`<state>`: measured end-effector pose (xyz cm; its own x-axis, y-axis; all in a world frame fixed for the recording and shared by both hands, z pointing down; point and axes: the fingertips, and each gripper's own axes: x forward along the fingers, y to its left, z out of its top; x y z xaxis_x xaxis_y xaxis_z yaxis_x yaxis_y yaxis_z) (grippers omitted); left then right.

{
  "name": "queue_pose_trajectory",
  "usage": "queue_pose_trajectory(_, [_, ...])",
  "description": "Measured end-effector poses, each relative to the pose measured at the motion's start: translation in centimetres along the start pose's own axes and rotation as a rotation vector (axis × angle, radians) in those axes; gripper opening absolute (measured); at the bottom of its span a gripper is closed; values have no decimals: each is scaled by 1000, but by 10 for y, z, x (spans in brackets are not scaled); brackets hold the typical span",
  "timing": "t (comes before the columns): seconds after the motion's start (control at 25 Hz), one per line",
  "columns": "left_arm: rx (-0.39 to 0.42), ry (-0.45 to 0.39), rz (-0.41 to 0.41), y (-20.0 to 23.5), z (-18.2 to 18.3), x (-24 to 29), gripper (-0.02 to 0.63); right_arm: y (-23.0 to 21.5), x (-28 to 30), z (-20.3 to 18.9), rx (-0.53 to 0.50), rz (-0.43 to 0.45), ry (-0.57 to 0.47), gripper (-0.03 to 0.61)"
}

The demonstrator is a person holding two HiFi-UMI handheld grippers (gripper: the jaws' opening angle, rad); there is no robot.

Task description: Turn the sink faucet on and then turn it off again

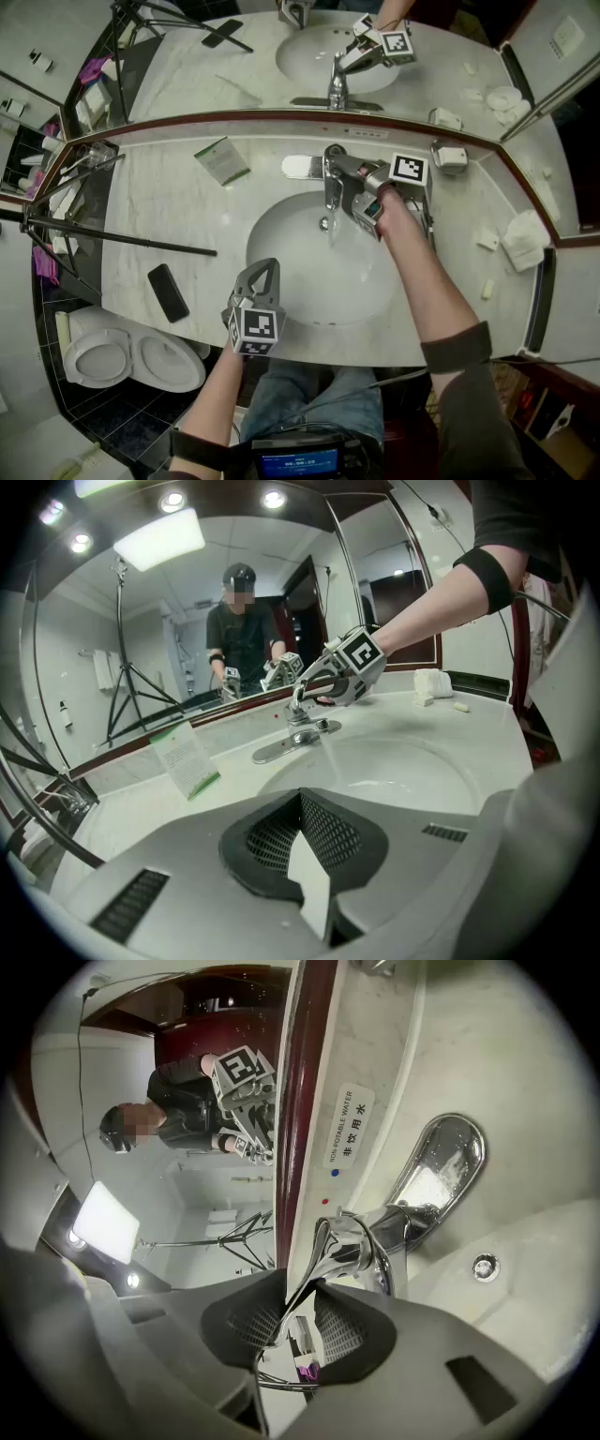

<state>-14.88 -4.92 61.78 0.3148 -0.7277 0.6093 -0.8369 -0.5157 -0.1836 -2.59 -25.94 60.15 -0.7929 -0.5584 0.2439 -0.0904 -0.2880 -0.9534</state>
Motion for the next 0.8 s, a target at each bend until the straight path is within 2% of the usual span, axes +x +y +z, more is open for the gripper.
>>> queue_pose_trajectory(0.28, [-5,2,0,-2,1,1,3,4,3,7,21,-31,-3,133])
queue_pose_trajectory(0.6, [-3,11,-1,-3,0,-1,2,2,2,5,48,-2,2,135])
queue_pose_trajectory(0.8, [-2,15,4,-4,5,-3,2,-4,-7,6,23,-24,-24,135])
